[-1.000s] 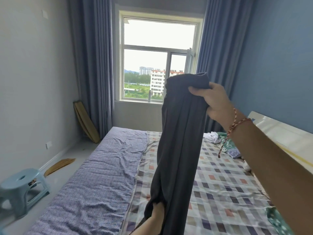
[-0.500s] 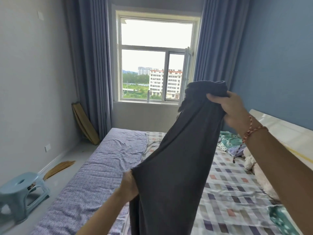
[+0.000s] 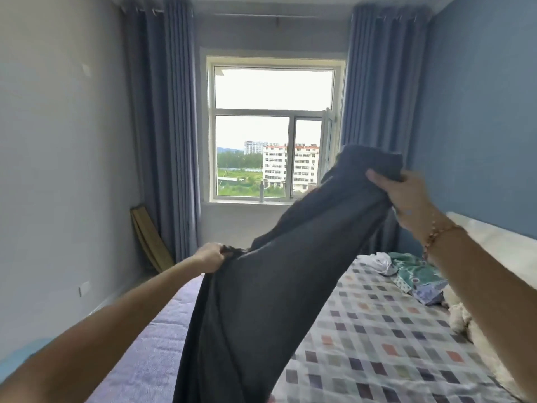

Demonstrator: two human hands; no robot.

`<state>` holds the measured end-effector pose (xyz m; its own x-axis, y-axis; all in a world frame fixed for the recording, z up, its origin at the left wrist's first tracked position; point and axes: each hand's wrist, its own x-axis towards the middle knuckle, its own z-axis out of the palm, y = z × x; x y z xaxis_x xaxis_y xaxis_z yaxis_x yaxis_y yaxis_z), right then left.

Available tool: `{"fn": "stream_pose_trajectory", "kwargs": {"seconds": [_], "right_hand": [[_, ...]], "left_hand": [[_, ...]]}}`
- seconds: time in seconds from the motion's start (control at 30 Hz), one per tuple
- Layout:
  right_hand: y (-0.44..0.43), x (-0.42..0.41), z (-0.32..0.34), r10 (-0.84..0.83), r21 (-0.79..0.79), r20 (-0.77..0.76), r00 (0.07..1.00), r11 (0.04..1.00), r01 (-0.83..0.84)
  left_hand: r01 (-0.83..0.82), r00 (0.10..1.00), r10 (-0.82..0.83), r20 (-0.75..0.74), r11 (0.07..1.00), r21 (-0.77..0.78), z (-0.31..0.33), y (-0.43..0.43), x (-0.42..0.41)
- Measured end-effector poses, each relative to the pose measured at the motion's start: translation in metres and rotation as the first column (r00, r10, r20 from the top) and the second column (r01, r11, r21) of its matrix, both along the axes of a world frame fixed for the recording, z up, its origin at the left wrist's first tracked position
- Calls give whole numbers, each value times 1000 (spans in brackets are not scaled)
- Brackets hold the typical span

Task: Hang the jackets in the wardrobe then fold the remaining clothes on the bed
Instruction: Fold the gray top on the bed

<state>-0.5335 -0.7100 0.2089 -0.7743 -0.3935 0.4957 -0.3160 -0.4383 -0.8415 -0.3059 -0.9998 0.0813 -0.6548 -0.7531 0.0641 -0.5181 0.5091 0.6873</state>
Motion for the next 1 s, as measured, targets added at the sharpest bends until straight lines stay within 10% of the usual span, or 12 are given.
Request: {"fn": "stream_pose_trajectory", "kwargs": {"seconds": [0.2, 0.43, 0.7, 0.8, 0.9, 1.0], "right_hand": [[-54, -67, -7, 90, -134, 261, 961, 989, -57], [-48, -41, 45, 270, -231, -4, 963, 937, -263], [39, 97, -99, 493, 303, -307, 814, 861, -408], [73, 152, -212, 675, 549, -162, 719, 668, -503], [93, 191, -315, 710, 609, 303, 636, 368, -702], [107, 210, -368, 727, 595, 335, 599, 330, -733]], "left_hand": [[21, 912, 137, -388, 926, 377, 44, -40, -38], [246, 795, 70, -603, 871, 425, 82, -70, -53], [168, 976, -33, -215, 746, 645, -97, -14, 38], [56, 982, -166, 90, 709, 703, -225, 34, 93], [-99, 934, -206, 293, 638, 764, -321, 96, 134], [-193, 861, -311, 401, 529, 826, -380, 147, 171]]}}
